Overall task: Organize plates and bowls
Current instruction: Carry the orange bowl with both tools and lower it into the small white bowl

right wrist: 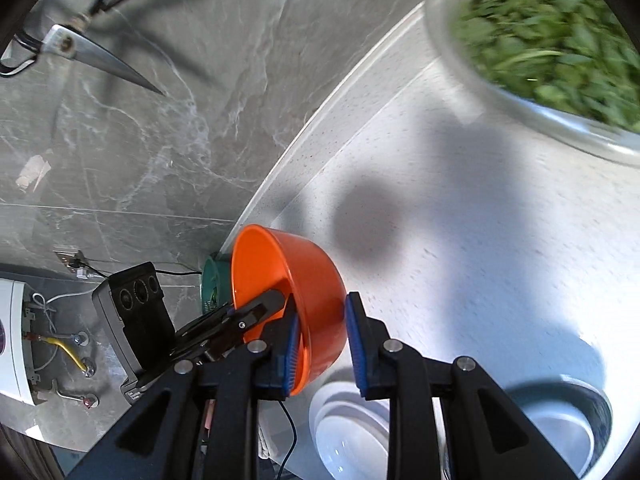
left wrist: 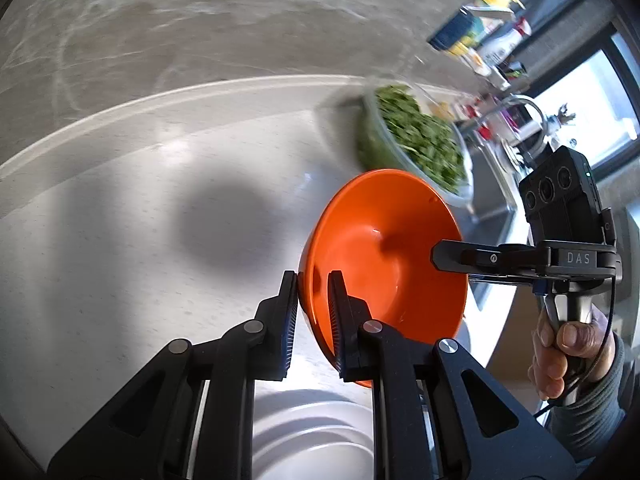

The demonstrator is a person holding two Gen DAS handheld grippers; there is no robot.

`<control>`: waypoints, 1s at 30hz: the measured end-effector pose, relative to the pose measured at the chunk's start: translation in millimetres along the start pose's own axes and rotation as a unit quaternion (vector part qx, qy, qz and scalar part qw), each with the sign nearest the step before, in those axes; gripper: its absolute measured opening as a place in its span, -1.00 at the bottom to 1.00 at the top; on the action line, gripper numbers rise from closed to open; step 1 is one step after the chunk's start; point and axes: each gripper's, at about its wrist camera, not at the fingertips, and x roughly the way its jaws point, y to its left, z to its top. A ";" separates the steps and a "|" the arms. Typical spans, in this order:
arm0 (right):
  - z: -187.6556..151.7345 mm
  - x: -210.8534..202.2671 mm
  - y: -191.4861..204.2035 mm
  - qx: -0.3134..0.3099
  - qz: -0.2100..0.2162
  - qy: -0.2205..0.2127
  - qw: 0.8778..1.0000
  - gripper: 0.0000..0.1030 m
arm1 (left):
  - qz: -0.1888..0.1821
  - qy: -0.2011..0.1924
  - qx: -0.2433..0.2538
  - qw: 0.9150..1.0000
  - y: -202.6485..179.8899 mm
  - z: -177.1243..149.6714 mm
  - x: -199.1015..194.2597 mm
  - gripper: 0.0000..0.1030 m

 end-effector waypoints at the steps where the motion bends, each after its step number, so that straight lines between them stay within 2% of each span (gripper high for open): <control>1: -4.6 -7.0 -2.5 0.001 0.001 -0.004 1.000 -0.48 | -0.004 0.003 0.005 1.000 -8.9 -3.0 0.8 -0.74; 7: -29.0 -58.2 -21.8 0.013 0.007 -0.030 0.999 -0.47 | -0.017 0.012 0.034 0.999 -59.6 -16.7 4.9 -0.74; 19: -72.2 -130.9 -65.2 0.038 0.010 -0.074 0.996 -0.47 | -0.038 0.035 0.095 0.994 -159.2 -47.8 15.1 -0.74; 30: -108.6 -165.3 -105.6 0.067 0.017 -0.084 0.994 -0.43 | -0.049 0.073 0.107 0.990 -191.4 -89.5 41.0 -0.73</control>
